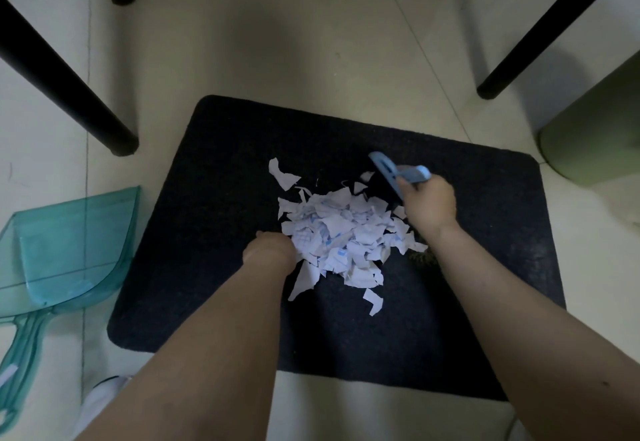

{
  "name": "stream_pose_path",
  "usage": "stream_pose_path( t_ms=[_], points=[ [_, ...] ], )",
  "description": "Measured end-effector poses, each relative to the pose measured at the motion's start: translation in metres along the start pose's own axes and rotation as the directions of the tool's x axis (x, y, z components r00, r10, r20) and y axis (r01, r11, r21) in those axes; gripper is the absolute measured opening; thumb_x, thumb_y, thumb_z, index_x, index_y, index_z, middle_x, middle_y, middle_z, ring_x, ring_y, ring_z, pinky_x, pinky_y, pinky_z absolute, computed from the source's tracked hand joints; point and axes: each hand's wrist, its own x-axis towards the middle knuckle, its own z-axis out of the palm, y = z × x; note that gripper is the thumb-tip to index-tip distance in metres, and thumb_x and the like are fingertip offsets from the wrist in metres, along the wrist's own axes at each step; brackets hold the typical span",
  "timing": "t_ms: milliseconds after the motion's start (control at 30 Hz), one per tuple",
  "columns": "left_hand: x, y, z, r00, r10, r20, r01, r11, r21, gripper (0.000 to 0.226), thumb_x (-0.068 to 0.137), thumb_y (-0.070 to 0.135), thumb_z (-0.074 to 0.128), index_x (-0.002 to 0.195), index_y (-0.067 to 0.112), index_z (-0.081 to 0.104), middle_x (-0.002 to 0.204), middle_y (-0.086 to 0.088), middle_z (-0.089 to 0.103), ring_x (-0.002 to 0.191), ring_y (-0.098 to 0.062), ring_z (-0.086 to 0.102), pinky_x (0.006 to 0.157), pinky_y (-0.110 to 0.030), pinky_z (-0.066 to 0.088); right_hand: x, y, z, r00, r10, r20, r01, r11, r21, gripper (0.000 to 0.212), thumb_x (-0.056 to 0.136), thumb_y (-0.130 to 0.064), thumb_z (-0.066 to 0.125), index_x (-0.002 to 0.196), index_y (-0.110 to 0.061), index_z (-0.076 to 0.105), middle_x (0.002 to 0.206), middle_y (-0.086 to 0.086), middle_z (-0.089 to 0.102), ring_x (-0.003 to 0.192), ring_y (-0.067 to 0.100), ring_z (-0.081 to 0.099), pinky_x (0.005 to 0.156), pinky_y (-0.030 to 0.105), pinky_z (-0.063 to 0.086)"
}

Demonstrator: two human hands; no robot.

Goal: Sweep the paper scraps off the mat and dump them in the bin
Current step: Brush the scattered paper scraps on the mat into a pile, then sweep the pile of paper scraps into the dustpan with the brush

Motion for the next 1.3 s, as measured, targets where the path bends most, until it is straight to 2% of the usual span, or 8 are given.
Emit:
stream_pose_path(
  t_ms=[100,267,500,633,733,833,1067,1300],
  points=[
    [0.0,0.001,0.002,1.0,0.006,0.005,-0.006,1.0,0.012,0.042,0.096,0.008,0.038,0.137,-0.001,0.044,0.143,-0.021,0.042,0.127,-0.029,0.049,0.1,-0.036,0.048,-0.005,0.016,-0.019,0.978,0.099,-0.183,-0.126,0.982,-0.143,0.026,0.095,-0.026,0.051,0.116,-0.019,0.065,0.102,0.014,0.068,0.094,0.034,0.062,0.073,0.031,0.041],
    [-0.005,0.008,0.006,1.0,-0.002,0.021,0.002,1.0,-0.023,0.045,0.095,0.01,0.043,0.139,0.0,0.041,0.145,-0.02,0.039,0.128,-0.029,0.048,0.101,-0.037,0.047,-0.029,0.031,-0.003,0.953,0.26,-0.158,-0.286,0.942,-0.175,0.027,0.095,-0.028,0.051,0.107,-0.007,0.064,0.094,0.014,0.067,0.084,0.031,0.063,0.068,0.032,0.045],
    [-0.01,0.005,0.005,1.0,0.016,0.007,-0.016,0.999,-0.029,0.044,0.097,0.011,0.042,0.139,0.0,0.041,0.145,-0.021,0.04,0.129,-0.03,0.046,0.102,-0.037,0.045,-0.039,0.008,0.014,0.955,0.276,-0.107,-0.279,0.96,-0.013,0.029,0.094,-0.033,0.053,0.093,-0.007,0.065,0.087,0.01,0.067,0.079,0.028,0.064,0.064,0.031,0.045],
    [-0.016,0.005,0.008,1.0,0.027,-0.001,-0.027,0.999,-0.045,0.035,0.097,0.008,0.042,0.13,0.001,0.05,0.135,-0.014,0.051,0.121,-0.026,0.054,0.094,-0.03,0.047,-0.046,-0.006,-0.005,0.97,0.21,-0.125,-0.197,0.974,0.108,0.023,0.094,-0.03,0.052,0.108,-0.019,0.067,0.073,-0.002,0.061,0.071,0.021,0.062,0.065,0.035,0.053],
    [-0.028,0.007,0.007,0.999,0.035,0.008,-0.035,0.998,-0.05,0.035,0.097,0.007,0.042,0.13,0.001,0.051,0.134,-0.013,0.052,0.12,-0.024,0.054,0.093,-0.028,0.047,-0.059,-0.017,-0.013,0.985,0.093,-0.148,-0.067,0.983,0.173,0.025,0.095,-0.03,0.051,0.114,-0.025,0.066,0.08,0.001,0.067,0.073,0.02,0.065,0.069,0.038,0.056],
    [-0.041,0.006,0.004,0.999,0.034,-0.013,-0.035,0.994,-0.108,0.039,0.096,0.008,0.043,0.134,0.0,0.046,0.138,-0.015,0.048,0.123,-0.026,0.052,0.097,-0.031,0.046,-0.07,-0.026,-0.012,0.995,0.015,-0.101,-0.002,0.992,0.123,0.025,0.095,-0.031,0.05,0.113,-0.026,0.066,0.082,0.002,0.068,0.071,0.021,0.064,0.066,0.036,0.055],
    [-0.071,-0.003,-0.005,0.991,0.067,-0.113,-0.095,0.959,-0.266,0.059,0.094,0.011,0.044,0.147,0.004,0.021,0.141,-0.019,0.041,0.127,-0.032,0.046,0.104,-0.042,0.043,-0.094,-0.039,-0.007,0.998,0.054,-0.023,-0.054,0.998,0.011,0.027,0.097,-0.032,0.047,0.107,-0.015,0.065,0.083,0.003,0.065,0.07,0.021,0.061,0.064,0.033,0.049],
    [-0.096,-0.032,-0.016,0.982,0.059,-0.178,-0.114,0.943,-0.312,0.045,0.094,0.012,0.042,0.138,0.006,0.036,0.135,-0.018,0.047,0.121,-0.031,0.051,0.098,-0.039,0.047,-0.115,-0.072,0.012,0.998,-0.003,-0.07,0.003,1.0,-0.01,0.028,0.098,-0.031,0.044,0.109,-0.013,0.062,0.076,0.002,0.06,0.061,0.015,0.053,0.051,0.026,0.034]
  ],
)
